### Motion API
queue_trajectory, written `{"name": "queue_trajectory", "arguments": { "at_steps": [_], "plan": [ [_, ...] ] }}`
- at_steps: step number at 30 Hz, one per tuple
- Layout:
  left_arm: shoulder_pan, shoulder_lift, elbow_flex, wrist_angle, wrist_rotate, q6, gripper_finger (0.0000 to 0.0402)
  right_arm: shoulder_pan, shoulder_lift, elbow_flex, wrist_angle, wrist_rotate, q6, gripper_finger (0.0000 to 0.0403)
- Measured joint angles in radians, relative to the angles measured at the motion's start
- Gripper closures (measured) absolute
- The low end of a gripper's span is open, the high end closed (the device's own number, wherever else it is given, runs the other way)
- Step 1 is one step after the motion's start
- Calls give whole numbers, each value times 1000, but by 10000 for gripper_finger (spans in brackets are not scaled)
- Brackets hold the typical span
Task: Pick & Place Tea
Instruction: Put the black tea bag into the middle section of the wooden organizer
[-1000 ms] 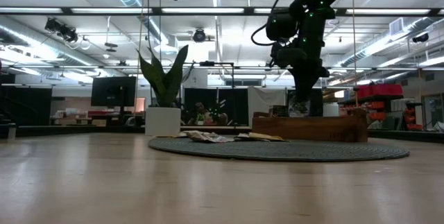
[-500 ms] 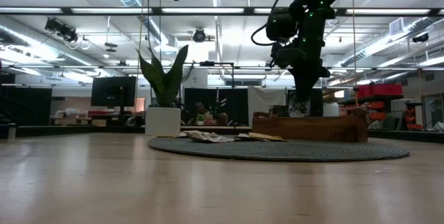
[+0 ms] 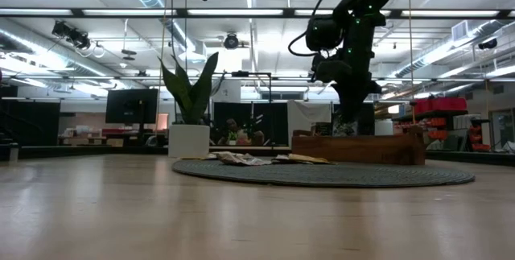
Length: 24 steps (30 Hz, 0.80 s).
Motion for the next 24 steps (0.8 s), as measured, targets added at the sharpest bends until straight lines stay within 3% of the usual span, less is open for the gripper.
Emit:
{"name": "queue_trajectory", "arguments": {
  "at_steps": [16,24],
  "plan": [
    [0,0,0,4,0,0,390,1,36,0,-17,-8,-4,398],
    [0,0,0,4,0,0,390,1,36,0,-41,-23,-34,332]
  ]
}}
